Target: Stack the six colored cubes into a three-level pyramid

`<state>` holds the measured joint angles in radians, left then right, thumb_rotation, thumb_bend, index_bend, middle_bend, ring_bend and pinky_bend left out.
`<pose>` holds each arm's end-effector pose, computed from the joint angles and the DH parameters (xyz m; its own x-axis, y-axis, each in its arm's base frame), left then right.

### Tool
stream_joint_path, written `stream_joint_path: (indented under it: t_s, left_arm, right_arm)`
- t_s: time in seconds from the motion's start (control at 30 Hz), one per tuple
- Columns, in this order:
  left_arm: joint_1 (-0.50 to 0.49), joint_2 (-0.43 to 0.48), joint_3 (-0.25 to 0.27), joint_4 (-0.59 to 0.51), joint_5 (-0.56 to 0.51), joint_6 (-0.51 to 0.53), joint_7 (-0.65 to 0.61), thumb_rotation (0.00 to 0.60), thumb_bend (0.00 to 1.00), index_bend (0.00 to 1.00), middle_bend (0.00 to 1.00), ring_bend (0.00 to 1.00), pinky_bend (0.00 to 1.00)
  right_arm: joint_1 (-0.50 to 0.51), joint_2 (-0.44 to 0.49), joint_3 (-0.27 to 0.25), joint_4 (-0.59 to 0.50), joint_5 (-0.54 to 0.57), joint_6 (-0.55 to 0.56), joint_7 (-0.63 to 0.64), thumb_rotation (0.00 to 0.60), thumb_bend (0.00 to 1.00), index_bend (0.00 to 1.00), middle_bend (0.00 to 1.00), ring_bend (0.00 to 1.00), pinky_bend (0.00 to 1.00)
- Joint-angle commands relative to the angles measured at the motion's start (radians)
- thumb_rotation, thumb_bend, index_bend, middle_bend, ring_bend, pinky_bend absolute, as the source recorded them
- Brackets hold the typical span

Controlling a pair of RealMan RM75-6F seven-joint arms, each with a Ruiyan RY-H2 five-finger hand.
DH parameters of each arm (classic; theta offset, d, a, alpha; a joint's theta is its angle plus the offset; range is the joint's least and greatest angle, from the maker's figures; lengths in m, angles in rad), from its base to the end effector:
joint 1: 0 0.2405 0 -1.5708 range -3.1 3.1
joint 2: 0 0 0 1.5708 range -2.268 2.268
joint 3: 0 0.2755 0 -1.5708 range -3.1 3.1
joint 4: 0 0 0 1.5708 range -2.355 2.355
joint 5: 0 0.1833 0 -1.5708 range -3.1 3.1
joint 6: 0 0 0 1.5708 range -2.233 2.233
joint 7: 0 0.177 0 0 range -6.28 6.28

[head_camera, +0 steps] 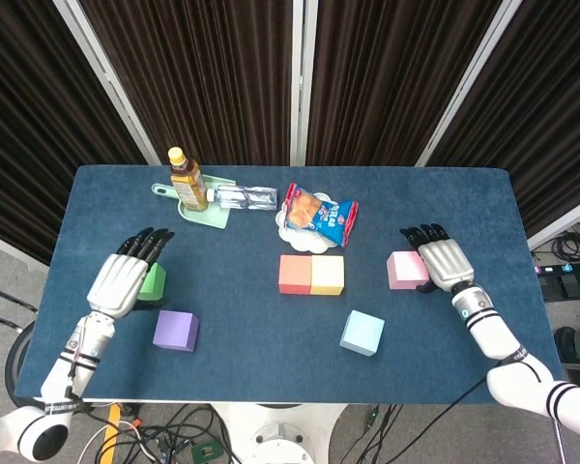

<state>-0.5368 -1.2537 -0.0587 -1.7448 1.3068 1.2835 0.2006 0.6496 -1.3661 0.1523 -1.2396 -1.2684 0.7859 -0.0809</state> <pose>-0.1978 0.3243 0.1112 0.3567 0.0949 0.9294 0.9003 -0.3005 -0.3149 -0.2652 -0.4030 0.0713 0.5630 -0.3017 0.7694 -0.8253 -0.2558 0.5035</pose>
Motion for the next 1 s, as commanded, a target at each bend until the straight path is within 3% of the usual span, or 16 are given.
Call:
stream_joint_path:
  t_s: [0.03, 0.47, 0.73, 1.0]
  left_arm:
    - [0.013, 0.011, 0.003, -0.008, 0.012, 0.007, -0.004, 0.6, 0.0, 0.06, 0.07, 0.03, 0.16]
    - [0.043, 0.029, -0.006, -0.014, 0.024, -0.019, -0.044, 0.6, 0.0, 0.06, 0.07, 0.03, 0.16]
    - [0.056, 0.031, -0.016, -0.019, 0.032, -0.02, -0.052, 0.6, 0.0, 0.06, 0.07, 0.03, 0.16]
    - [0.079, 0.044, -0.019, -0.015, 0.053, -0.008, -0.078, 0.6, 0.0, 0.06, 0.07, 0.03, 0.16]
  right_arm:
    - [0.007, -0.014, -0.002, 0.011, -0.007, 0.006, 0.005, 0.6, 0.05, 0.0, 0.17, 0.0, 0.0]
    - [0.001, -0.026, -0.01, 0.017, -0.035, 0.067, 0.017, 0.6, 0.09, 0.0, 0.43, 0.0, 0.0]
    - [0.017, 0.007, -0.002, -0.064, -0.063, 0.091, 0.014, 0.6, 0.11, 0.0, 0.48, 0.0, 0.0]
    - [0.039, -0.062, 0.001, -0.067, -0.068, 0.122, -0.047, 0.6, 0.12, 0.0, 0.49, 0.0, 0.0]
